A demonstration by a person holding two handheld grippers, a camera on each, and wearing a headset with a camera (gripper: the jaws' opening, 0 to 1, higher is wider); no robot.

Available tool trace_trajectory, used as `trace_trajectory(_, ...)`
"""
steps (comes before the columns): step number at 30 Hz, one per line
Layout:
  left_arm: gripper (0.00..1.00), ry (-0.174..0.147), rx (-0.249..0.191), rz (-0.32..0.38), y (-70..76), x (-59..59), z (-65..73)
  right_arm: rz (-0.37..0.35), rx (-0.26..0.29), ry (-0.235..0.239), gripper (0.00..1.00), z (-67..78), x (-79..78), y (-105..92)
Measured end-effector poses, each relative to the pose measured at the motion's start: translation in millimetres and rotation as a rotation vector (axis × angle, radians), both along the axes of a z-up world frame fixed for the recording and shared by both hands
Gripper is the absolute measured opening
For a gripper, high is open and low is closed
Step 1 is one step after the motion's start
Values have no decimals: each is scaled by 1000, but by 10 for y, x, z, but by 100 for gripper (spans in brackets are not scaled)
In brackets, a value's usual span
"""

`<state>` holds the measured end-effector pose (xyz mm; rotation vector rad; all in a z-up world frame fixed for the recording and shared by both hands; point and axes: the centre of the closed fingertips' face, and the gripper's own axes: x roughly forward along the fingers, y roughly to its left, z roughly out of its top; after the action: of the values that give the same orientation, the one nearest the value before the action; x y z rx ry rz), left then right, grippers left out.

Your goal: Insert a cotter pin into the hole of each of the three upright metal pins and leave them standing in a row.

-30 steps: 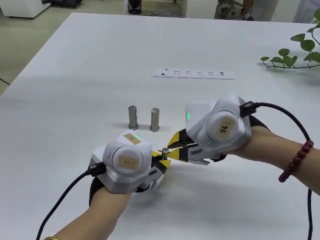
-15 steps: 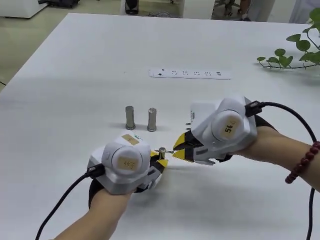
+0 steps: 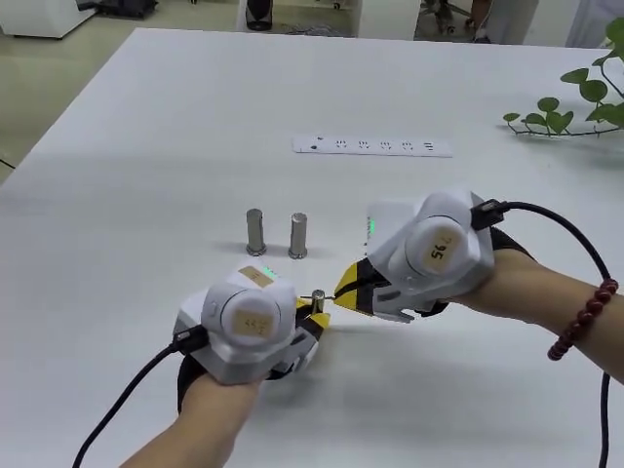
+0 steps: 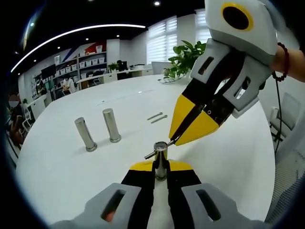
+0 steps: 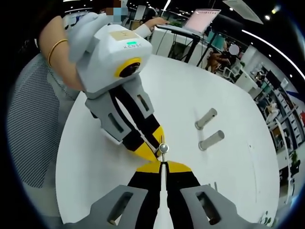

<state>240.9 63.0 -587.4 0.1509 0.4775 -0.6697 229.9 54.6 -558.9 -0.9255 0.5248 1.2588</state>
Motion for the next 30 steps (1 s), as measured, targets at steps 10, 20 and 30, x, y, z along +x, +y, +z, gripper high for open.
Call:
trace_trajectory(10,6,-2,-5,20,-3,-1,0,1,6,-2,0,-3,-5,37)
trace_trajectory(20,6,-5,-10,29,-1,4,0,2,16,1,0,10,-4,72)
trace_trajectory(30,5,-16,-3,24,-6,3,2,-20,50,16,0,24,-11,95)
